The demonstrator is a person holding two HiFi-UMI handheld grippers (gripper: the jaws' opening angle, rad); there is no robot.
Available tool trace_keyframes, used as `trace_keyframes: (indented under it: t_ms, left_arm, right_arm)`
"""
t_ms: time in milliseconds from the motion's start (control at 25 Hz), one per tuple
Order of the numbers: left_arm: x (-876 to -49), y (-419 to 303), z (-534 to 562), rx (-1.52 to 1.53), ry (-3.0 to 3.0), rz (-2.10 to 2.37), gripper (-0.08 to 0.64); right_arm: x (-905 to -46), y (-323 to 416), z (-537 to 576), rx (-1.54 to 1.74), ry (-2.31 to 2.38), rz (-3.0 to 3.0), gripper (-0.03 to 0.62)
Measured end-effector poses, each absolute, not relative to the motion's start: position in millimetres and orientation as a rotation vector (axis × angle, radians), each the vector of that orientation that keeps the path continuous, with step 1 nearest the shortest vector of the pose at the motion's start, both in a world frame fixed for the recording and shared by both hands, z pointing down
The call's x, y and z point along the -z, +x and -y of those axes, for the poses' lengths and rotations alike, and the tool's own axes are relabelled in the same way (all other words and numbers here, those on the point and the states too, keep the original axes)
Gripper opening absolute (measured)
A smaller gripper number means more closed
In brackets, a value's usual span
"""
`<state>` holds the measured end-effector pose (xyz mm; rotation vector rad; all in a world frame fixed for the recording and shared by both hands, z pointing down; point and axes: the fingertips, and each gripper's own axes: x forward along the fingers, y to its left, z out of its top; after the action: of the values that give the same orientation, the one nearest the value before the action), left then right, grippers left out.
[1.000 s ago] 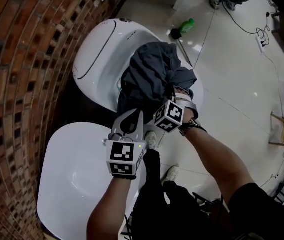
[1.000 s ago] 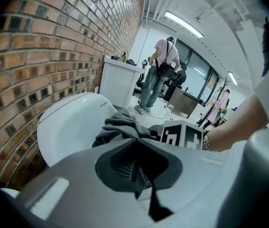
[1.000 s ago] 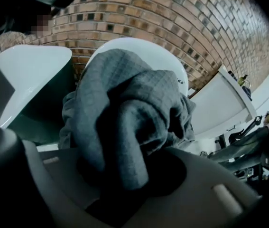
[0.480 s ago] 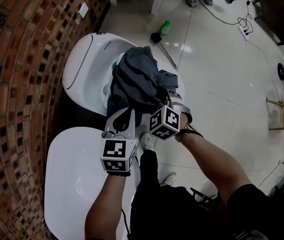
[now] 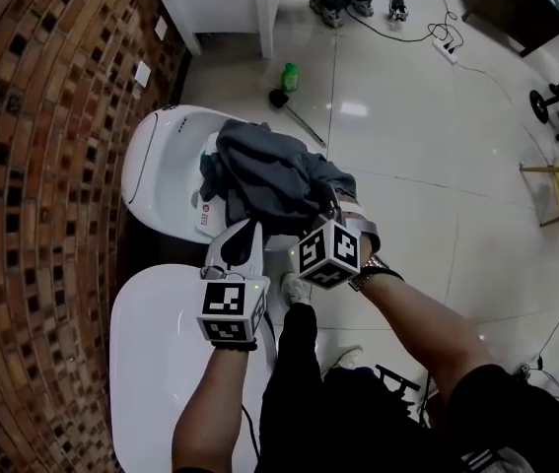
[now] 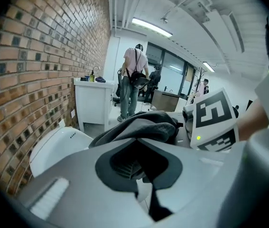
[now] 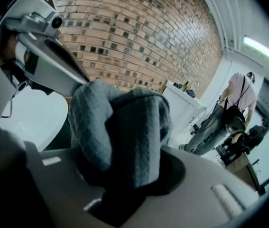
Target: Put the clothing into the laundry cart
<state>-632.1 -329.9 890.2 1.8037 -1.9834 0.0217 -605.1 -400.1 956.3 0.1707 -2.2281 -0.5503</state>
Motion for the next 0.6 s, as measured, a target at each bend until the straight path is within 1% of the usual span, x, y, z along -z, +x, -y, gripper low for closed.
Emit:
trace_keyframes:
  t_ms: [280, 600]
  left_arm:
    - [-808, -554, 333, -0.052, 1.911, 1.996, 0.003]
    - [-720, -435, 313, -0.076, 2.048, 1.981, 0.002]
  right_arm:
    - [-852, -516, 407, 0.556, 0.328, 2.313, 0.15]
    - [-735, -376, 385, 0.545, 0.509, 2.376, 0.15]
